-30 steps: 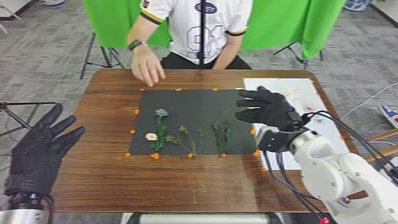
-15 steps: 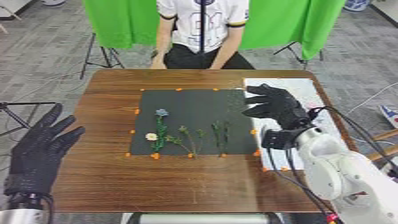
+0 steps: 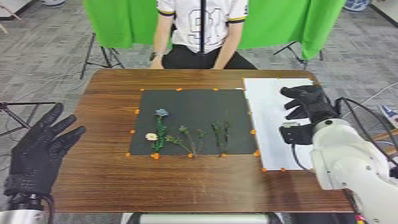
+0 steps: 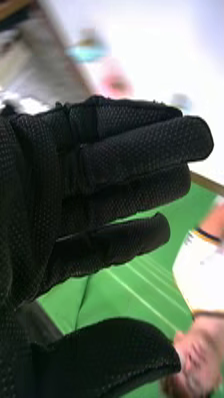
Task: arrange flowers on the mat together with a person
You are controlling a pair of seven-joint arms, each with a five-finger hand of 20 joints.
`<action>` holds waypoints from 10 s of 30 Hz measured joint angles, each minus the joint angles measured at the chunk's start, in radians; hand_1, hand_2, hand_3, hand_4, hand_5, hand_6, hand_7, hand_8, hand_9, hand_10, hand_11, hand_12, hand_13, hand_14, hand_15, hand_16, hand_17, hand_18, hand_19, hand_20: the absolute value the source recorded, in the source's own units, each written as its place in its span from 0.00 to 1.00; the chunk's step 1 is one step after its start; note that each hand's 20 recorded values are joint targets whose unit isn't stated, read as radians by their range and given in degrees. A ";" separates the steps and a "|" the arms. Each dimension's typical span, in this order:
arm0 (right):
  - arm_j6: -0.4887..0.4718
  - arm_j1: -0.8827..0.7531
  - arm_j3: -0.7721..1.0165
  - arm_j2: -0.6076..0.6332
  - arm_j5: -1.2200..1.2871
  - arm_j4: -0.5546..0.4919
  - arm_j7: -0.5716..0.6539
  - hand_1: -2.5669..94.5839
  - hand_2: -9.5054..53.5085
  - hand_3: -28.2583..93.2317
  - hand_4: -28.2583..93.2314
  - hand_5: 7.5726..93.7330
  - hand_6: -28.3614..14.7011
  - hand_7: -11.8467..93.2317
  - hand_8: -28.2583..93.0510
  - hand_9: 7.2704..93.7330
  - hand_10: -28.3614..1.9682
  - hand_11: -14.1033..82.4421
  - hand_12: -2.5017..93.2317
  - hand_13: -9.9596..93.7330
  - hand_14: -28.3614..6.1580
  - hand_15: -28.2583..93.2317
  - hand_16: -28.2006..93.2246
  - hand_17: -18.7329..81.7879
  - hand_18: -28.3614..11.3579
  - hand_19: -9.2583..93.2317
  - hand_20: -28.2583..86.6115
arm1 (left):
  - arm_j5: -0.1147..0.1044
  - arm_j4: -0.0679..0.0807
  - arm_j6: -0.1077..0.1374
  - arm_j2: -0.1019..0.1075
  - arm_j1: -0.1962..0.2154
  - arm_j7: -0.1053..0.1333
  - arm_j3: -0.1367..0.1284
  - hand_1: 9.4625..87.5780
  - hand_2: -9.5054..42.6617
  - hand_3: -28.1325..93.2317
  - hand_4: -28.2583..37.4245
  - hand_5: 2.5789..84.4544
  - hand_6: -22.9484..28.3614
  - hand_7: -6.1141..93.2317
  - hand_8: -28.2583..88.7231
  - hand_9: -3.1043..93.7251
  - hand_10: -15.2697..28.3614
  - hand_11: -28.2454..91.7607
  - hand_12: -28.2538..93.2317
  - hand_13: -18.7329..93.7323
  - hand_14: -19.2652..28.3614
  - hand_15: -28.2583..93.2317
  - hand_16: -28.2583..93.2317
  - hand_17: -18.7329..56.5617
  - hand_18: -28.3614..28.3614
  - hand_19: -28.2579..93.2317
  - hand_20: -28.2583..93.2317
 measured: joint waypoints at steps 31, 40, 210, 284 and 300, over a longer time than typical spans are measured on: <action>-0.485 0.407 -0.382 0.057 -0.330 0.378 0.416 0.46 0.00 0.77 0.08 0.53 0.57 0.20 0.15 0.83 0.28 0.35 0.19 0.87 0.45 0.68 0.34 0.62 0.11 0.91 0.09 | 0.097 -0.003 -0.036 -0.112 -0.061 -0.102 0.003 0.15 0.31 0.85 0.06 0.33 0.53 0.16 0.17 0.32 0.67 0.37 0.33 0.35 0.86 0.60 0.19 0.12 0.84 0.54 0.36; -0.531 0.461 -0.458 0.057 -0.284 0.449 0.412 0.49 0.00 0.78 0.06 0.54 0.59 0.20 0.15 0.82 0.30 0.35 0.19 0.86 0.46 0.67 0.34 0.62 0.14 0.90 0.08 | 0.088 -0.003 -0.035 -0.093 -0.062 -0.100 0.004 0.15 0.31 0.86 0.06 0.33 0.53 0.16 0.17 0.32 0.68 0.38 0.33 0.35 0.86 0.60 0.19 0.12 0.84 0.54 0.36; -0.044 0.140 -0.128 -0.024 0.717 0.014 -0.679 0.30 0.15 0.83 0.02 0.52 0.69 0.25 0.13 0.57 0.42 0.31 0.17 0.56 0.30 0.60 0.32 0.28 0.09 0.63 0.36 | 0.047 0.018 -0.034 -0.075 -0.036 -0.032 -0.011 0.12 0.29 0.86 0.01 0.33 0.50 0.16 0.17 0.33 0.65 0.36 0.33 0.35 0.84 0.57 0.20 0.12 0.82 0.54 0.38; -0.063 -0.006 -0.047 -0.043 0.685 0.024 -0.652 0.28 0.15 0.83 0.02 0.52 0.69 0.25 0.13 0.56 0.41 0.30 0.18 0.55 0.28 0.60 0.32 0.28 0.07 0.62 0.38 | 0.014 0.018 -0.007 -0.035 -0.022 -0.003 0.019 0.14 0.30 0.86 0.04 0.32 0.51 0.16 0.17 0.32 0.66 0.37 0.34 0.35 0.85 0.59 0.20 0.12 0.81 0.54 0.39; -0.062 0.005 -0.053 -0.039 0.665 0.030 -0.637 0.29 0.15 0.83 0.02 0.51 0.69 0.25 0.13 0.56 0.40 0.30 0.17 0.55 0.28 0.60 0.32 0.28 0.07 0.62 0.38 | 0.007 0.017 -0.003 -0.022 -0.019 0.005 0.021 0.14 0.30 0.86 0.04 0.32 0.52 0.16 0.17 0.32 0.66 0.37 0.34 0.35 0.85 0.59 0.20 0.12 0.81 0.54 0.39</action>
